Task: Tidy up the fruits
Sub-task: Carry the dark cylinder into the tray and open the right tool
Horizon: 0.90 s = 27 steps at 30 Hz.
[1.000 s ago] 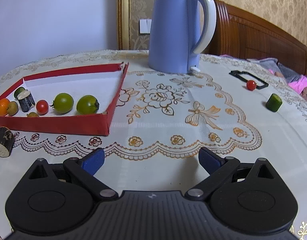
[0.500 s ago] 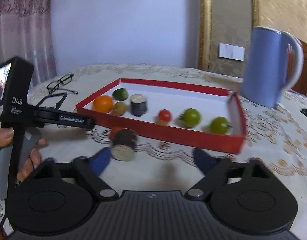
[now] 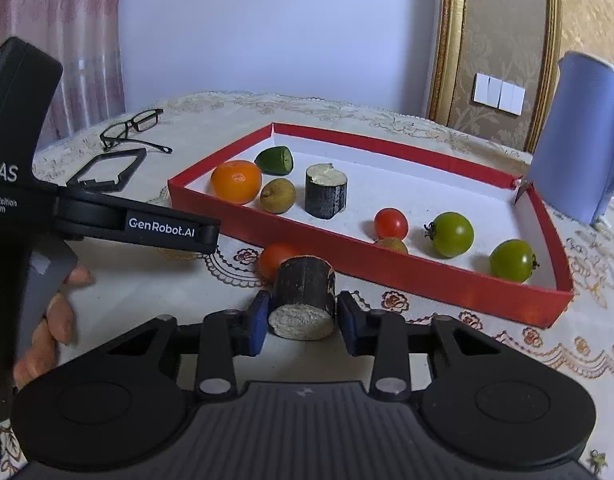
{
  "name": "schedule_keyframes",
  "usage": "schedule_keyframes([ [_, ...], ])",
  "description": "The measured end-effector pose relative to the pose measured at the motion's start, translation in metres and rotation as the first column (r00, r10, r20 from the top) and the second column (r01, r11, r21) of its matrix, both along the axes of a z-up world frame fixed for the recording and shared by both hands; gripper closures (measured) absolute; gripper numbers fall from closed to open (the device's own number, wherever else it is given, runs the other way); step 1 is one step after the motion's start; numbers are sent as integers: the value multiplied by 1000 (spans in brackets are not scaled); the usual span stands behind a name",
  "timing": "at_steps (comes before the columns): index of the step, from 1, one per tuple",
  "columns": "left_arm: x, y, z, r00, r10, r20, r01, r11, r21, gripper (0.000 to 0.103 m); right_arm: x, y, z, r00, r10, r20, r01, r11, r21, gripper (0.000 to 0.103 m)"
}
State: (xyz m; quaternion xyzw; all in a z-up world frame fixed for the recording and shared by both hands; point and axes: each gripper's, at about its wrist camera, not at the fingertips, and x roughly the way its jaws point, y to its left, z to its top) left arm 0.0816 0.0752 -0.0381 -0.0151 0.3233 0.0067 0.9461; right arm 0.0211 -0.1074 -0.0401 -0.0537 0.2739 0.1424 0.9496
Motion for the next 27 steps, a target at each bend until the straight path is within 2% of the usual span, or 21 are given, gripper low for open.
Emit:
schedule_keyframes([
  [6,0,0,0,1000,0,-1,0,1000,2,0,-7,-6,2,1000,-10,11,9,1000,20,71],
  [11,0,0,0,1000,0,-1,0,1000,3,0,-25,-22,11,997,-31,74,29,999,33,71],
  [15,0,0,0,1000,0,-2,0,1000,4,0,-28,-49,32,985,-98,141,91,995,52,71],
  [21,0,0,0,1000,0,-2,0,1000,5,0,8,-82,53,965,-202,170,195,979,56,71],
  [27,0,-1,0,1000,0,-2,0,1000,6,0,64,-93,43,958,-259,119,261,965,5,71],
])
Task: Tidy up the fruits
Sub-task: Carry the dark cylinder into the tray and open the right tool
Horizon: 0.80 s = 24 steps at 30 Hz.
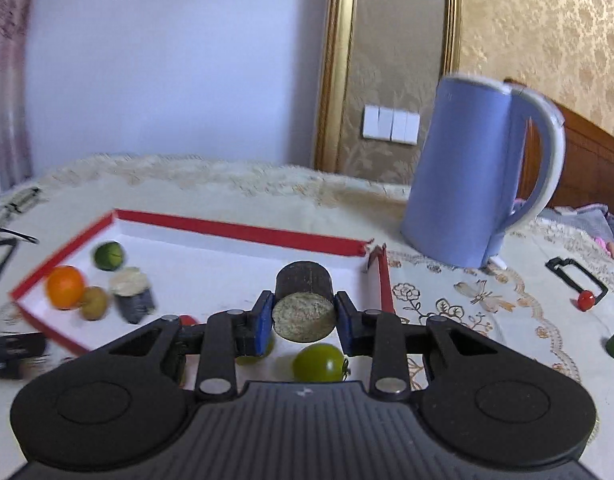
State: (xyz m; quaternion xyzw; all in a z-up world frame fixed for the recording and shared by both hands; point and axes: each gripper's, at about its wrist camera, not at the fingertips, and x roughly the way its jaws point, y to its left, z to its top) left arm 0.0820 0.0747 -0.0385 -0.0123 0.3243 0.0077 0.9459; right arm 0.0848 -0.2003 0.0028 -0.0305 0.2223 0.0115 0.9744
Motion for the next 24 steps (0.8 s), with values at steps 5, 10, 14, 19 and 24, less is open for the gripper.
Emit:
schedule_keyframes([
  [5,0,0,0,1000,0,-1,0,1000,2,0,37,-1,-11,999,-30,-45,29,1000,-7,71],
  [10,0,0,0,1000,0,-1,0,1000,2,0,59,3,-21,995,-43,-94,41,999,-23,71],
  [14,0,0,0,1000,0,-1,0,1000,2,0,67,1,-29,991,-35,-127,35,999,-5,71],
  [19,0,0,0,1000,0,-1,0,1000,2,0,66,-3,-27,990,0,-141,5,999,35,71],
  [24,0,0,0,1000,0,-1,0,1000,3,0,48,-5,-15,996,-8,-90,10,1000,24,35],
])
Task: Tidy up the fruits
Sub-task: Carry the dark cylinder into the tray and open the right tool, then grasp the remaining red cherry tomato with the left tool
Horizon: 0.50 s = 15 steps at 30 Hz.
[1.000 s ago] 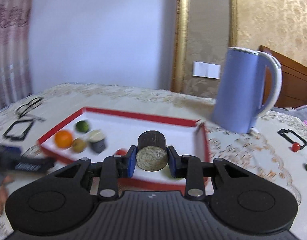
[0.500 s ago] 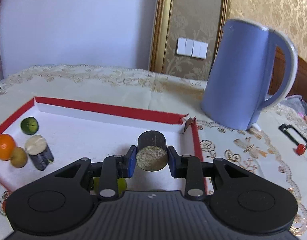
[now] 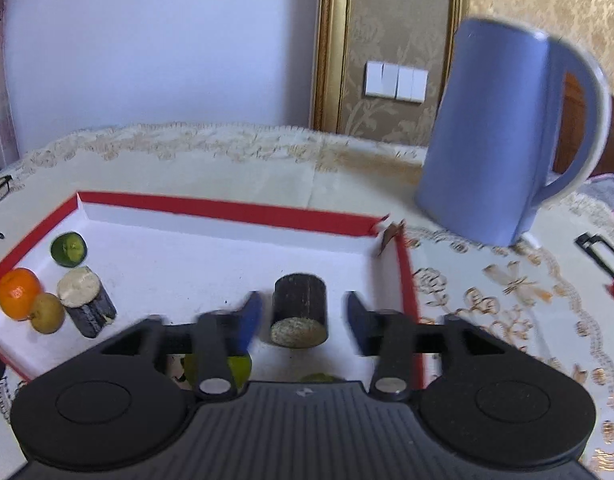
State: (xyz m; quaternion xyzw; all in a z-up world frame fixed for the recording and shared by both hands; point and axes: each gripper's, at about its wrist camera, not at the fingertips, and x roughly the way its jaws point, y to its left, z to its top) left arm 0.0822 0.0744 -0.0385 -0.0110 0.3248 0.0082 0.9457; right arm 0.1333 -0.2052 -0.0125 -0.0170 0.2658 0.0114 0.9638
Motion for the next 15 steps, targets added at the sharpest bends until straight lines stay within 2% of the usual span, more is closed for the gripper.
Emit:
schedule_keyframes([
  [1,0,0,0,1000,0,0,0,1000,0,0,-10,-1,4,1000,-5,24,6,1000,-8,30],
  [5,0,0,0,1000,0,0,0,1000,0,0,-57,-10,13,995,2,96,1,1000,-24,30],
  [11,0,0,0,1000,0,0,0,1000,1,0,-119,-29,3,997,14,75,-15,1000,13,29],
  [15,0,0,0,1000,0,-1,0,1000,4,0,-134,-42,-15,1000,-22,22,21,999,30,29],
])
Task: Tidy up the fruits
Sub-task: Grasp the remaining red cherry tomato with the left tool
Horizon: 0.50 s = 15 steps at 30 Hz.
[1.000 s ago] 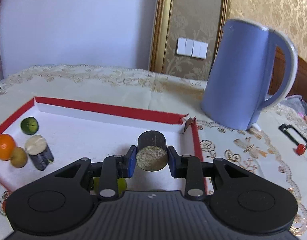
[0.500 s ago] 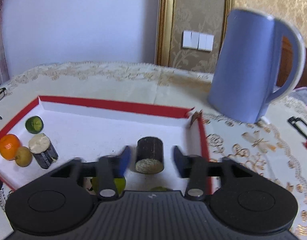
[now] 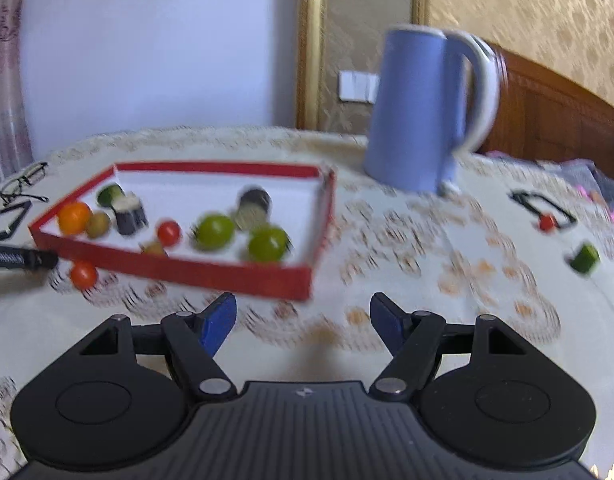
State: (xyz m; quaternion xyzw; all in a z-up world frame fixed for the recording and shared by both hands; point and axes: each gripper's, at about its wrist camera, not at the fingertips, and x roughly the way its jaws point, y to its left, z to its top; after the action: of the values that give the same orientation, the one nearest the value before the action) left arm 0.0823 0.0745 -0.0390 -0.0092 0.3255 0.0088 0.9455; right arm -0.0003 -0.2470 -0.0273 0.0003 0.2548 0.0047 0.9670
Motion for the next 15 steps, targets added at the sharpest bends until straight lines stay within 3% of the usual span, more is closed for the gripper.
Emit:
schedule_keyframes([
  [6,0,0,0,1000,0,1,0,1000,-2,0,11,-27,-19,995,-68,-73,73,995,71,28],
  [9,-2,1,1,1000,-1,9,2,1000,-17,0,11,-30,-20,995,-72,-71,79,993,86,19],
  [12,-16,-3,6,999,-40,34,41,998,-47,0,12,-31,-21,995,-63,-77,70,993,91,18],
  [15,-31,-22,13,993,-90,73,90,996,-1,0,13,-31,-21,995,-61,-79,68,994,89,16],
])
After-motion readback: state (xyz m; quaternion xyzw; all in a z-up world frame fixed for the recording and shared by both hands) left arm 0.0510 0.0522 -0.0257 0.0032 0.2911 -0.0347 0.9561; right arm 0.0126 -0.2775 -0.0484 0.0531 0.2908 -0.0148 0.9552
